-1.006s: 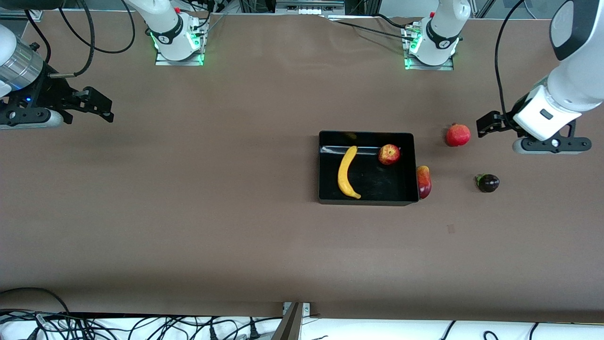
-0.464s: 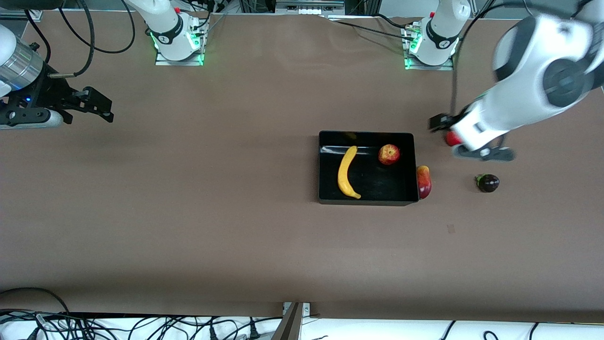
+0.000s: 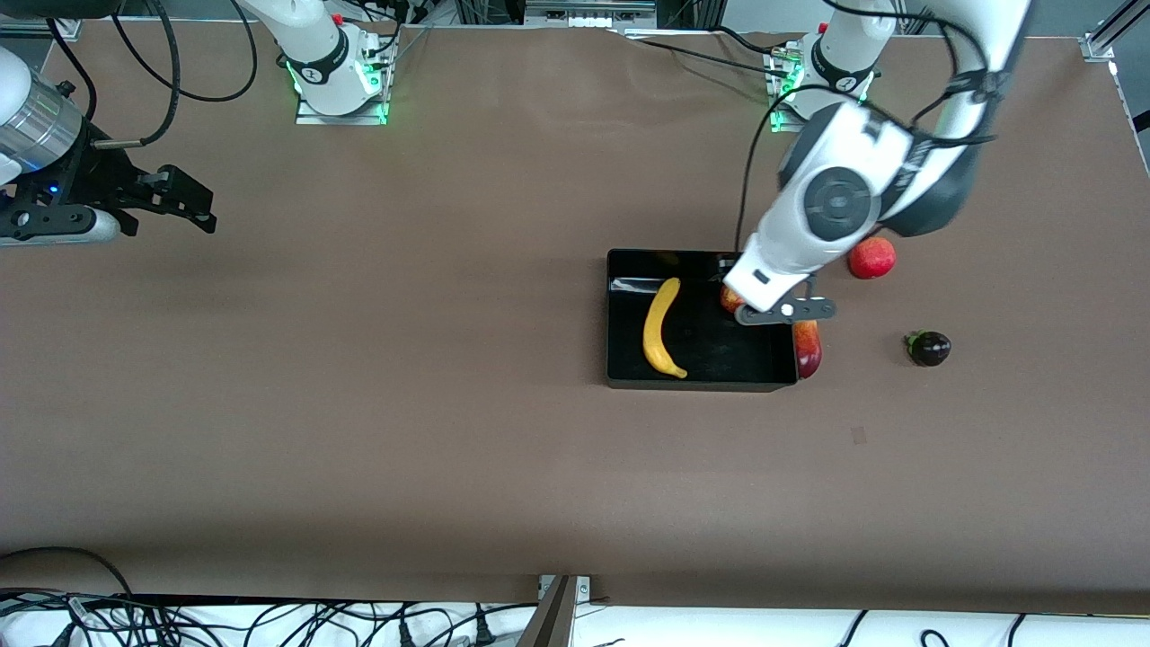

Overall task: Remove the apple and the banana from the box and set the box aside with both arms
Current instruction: 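Lower the left gripper and grasp the red apple in the box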

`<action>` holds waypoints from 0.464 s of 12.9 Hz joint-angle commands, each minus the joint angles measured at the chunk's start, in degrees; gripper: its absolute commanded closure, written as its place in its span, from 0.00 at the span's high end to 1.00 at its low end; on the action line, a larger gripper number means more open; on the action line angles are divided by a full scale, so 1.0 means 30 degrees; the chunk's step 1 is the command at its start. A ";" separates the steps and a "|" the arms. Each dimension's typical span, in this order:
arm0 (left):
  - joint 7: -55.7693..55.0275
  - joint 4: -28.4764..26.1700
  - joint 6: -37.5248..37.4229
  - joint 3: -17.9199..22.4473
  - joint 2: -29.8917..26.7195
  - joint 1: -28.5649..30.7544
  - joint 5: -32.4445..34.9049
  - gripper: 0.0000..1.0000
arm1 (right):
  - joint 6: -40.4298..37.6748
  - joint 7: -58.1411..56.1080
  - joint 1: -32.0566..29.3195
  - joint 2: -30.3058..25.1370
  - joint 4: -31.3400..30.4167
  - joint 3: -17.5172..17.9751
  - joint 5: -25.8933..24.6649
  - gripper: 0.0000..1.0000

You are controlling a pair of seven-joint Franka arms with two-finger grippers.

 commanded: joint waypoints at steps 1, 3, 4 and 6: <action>-0.2064 -0.2486 0.2638 -0.0107 0.0296 -0.0036 0.1297 1.00 | -0.0076 -0.0153 -0.0253 -0.0028 0.0166 0.0185 -0.0024 1.00; -0.2473 -0.3600 0.3842 -0.0078 0.0738 0.0167 0.2150 1.00 | -0.0076 -0.0153 -0.0253 0.0001 0.0166 0.0185 -0.0024 1.00; -0.2766 -0.3925 0.4195 -0.0078 0.0797 0.0197 0.2180 1.00 | -0.0076 -0.0153 -0.0253 0.0002 0.0166 0.0185 -0.0024 1.00; -0.3325 -0.4337 0.5365 -0.0107 0.0973 0.0198 0.2180 1.00 | -0.0047 -0.0153 -0.0253 0.0002 0.0166 0.0185 -0.0024 1.00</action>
